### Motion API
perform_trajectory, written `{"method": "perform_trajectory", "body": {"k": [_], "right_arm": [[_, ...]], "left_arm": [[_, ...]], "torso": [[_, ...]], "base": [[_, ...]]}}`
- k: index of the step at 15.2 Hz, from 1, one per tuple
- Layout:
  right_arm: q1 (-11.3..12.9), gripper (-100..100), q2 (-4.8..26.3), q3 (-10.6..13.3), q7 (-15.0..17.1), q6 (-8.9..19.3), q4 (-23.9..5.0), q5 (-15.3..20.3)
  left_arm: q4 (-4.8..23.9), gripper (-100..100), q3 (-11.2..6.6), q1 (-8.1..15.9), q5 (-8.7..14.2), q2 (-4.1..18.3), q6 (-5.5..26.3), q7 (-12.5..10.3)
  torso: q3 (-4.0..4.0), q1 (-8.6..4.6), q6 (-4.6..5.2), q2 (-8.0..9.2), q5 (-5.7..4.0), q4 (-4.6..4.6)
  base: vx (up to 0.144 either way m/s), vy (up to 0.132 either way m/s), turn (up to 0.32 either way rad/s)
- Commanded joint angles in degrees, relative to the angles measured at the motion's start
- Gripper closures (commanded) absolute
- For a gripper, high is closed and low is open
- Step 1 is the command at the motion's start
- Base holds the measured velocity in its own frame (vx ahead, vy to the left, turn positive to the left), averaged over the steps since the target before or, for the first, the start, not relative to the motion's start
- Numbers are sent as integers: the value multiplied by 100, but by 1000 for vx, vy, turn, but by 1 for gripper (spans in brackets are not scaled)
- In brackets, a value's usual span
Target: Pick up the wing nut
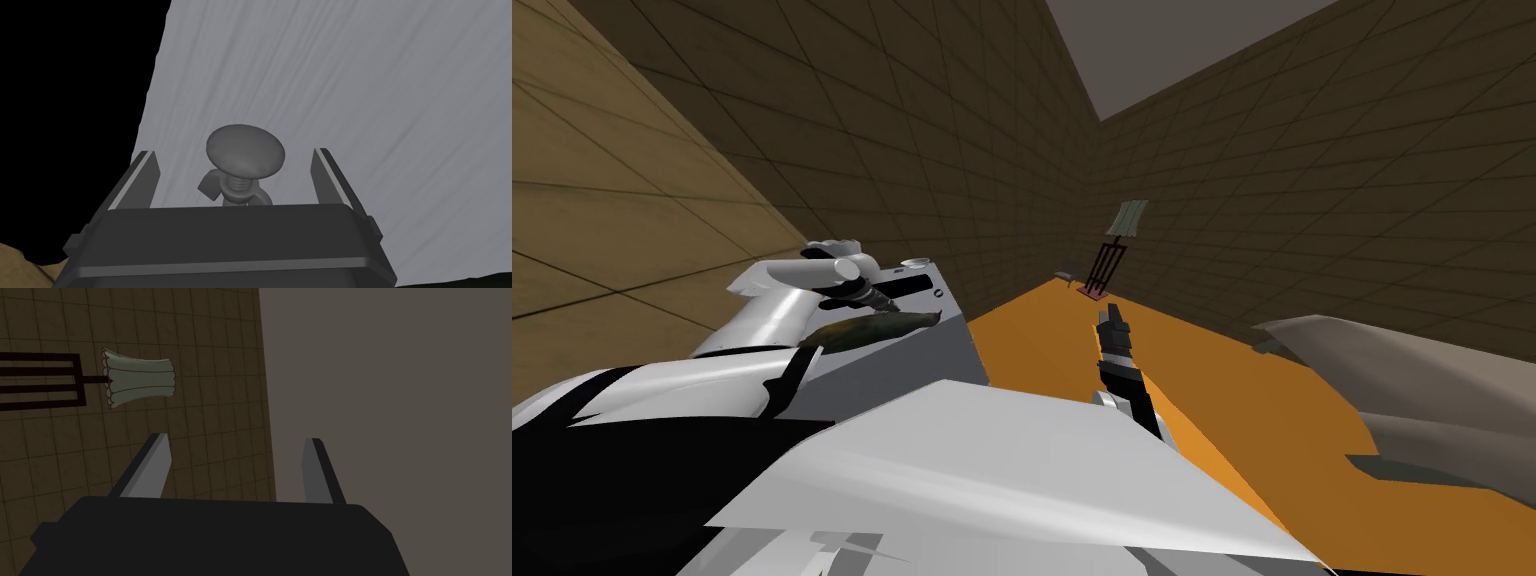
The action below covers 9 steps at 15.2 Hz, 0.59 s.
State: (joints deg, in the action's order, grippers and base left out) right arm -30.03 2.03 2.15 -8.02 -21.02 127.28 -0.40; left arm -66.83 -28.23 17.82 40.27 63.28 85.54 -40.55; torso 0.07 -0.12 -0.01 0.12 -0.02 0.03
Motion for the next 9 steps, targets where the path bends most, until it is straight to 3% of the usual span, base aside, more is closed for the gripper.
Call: {"method": "perform_trajectory", "body": {"k": [1, 3, 4, 8, 9], "right_arm": [[0, 0, 0, 0, 0, 0, 0, 0], [0, 0, 0, 0, 0, 0, 0, 0], [0, 0, 0, 0, 0, 0, 0, 0], [-1, 0, 1, -1, 0, 0, 0, 0], [-1, 0, 1, -1, 0, 0, 0, 0]], "left_arm": [[286, -100, -27, 67, -54, 4, -79, 149], [211, -100, -24, 61, -47, 8, -74, 113], [220, 100, -29, 59, -49, 7, -82, 123], [223, 100, -31, 59, -47, 4, -80, 117], [-31, 100, -19, -66, 30, -5, 28, -37]], "torso": [[0, 0, 0, 0, 0, 0], [-2, 5, -5, 1, 12, -6], [-4, 10, -6, -1, 14, -7], [-8, 17, -4, -7, 13, -9], [-9, 17, -4, -8, 13, -10]], "base": [[-28, -33, -58], [-15, -17, -20], [-4, -5, 1], [-1, -2, 2], [18, 19, 55]]}}
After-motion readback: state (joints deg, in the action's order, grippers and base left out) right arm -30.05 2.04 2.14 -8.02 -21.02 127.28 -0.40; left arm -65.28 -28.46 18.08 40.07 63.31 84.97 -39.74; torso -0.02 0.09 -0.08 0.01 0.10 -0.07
